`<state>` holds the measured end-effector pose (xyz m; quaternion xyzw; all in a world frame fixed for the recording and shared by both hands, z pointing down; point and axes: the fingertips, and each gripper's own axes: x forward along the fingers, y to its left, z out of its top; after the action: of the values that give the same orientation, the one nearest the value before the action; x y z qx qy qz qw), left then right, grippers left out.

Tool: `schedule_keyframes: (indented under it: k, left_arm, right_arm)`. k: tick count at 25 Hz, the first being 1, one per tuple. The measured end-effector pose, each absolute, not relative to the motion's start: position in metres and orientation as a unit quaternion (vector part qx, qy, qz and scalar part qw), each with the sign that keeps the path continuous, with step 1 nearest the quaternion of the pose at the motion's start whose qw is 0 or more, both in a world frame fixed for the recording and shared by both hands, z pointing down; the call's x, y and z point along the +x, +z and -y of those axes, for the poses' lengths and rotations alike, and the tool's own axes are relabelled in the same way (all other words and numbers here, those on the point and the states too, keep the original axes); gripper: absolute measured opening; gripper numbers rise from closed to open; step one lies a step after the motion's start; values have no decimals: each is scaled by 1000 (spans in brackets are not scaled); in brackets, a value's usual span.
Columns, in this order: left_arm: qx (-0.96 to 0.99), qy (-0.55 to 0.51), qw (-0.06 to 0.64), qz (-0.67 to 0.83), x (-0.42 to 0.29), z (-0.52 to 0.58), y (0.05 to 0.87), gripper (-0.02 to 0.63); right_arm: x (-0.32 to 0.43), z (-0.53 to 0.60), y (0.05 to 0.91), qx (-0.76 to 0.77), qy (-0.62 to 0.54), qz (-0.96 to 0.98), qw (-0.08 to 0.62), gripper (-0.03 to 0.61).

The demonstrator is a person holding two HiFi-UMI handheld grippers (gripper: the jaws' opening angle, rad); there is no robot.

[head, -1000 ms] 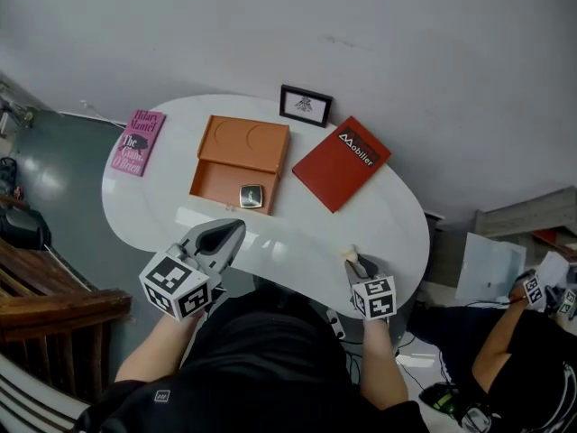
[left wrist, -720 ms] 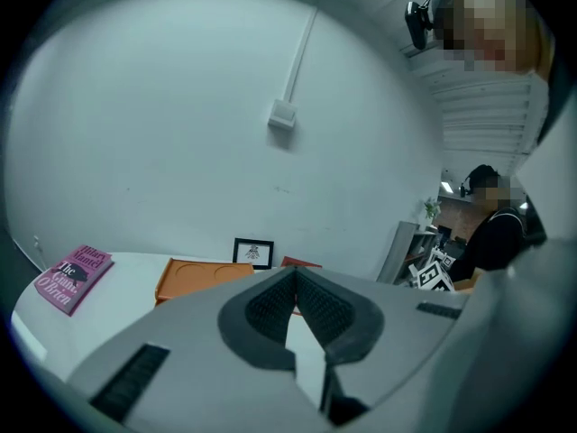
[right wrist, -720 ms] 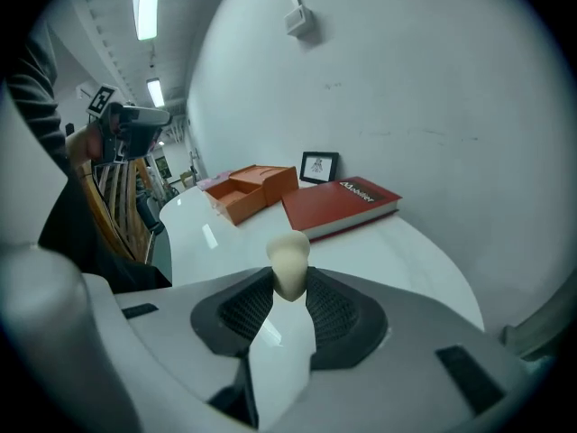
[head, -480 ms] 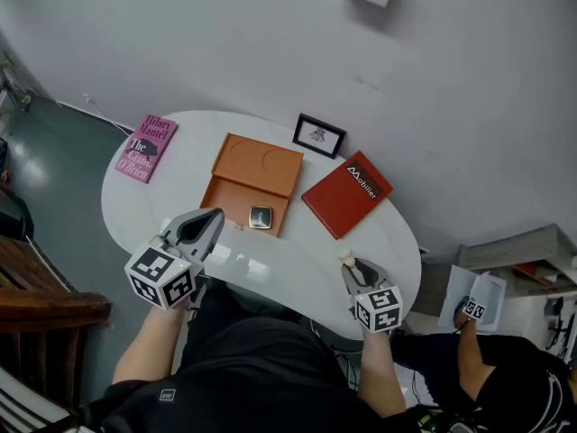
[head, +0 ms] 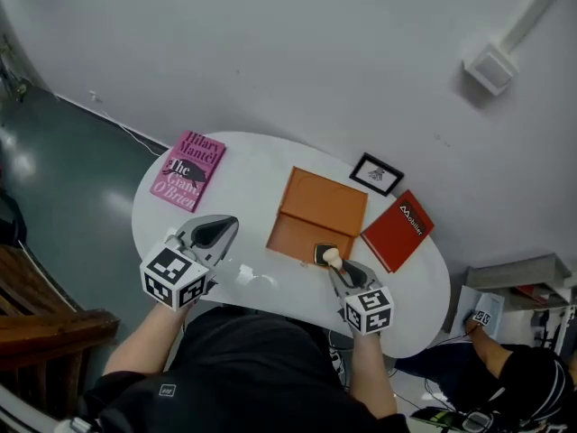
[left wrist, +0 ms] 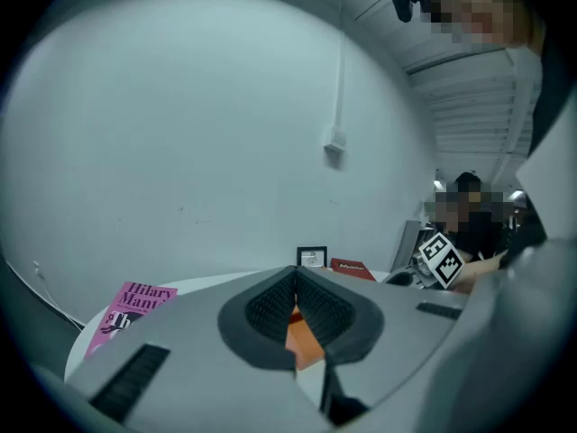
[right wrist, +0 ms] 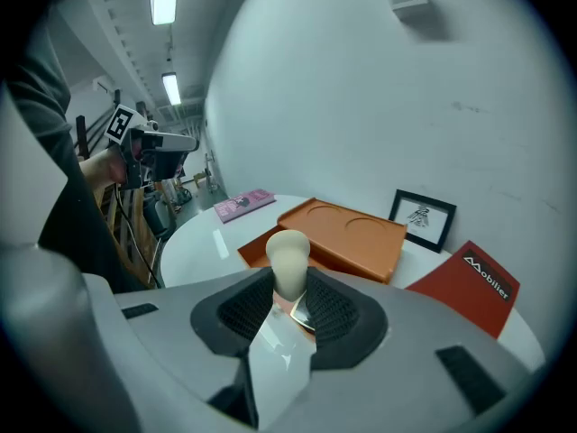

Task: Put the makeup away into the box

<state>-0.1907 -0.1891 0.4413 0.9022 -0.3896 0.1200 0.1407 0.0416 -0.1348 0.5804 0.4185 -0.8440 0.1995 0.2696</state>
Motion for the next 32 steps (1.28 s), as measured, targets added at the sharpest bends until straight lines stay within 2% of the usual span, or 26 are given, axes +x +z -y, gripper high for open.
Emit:
schedule_keyframes:
  k: [7, 16, 32]
  left_arm:
    - [916, 121, 160, 347, -231, 215, 448, 13]
    - [919, 125, 181, 328, -213, 230, 453, 14]
    - [887, 139, 212, 385, -221, 238, 470, 14]
  right_arm:
    - [-22, 148, 601, 415, 247, 822, 303, 120]
    - [-18, 161, 653, 405, 314, 791, 334, 124]
    - [-16, 178, 674, 363, 307, 795, 377, 135]
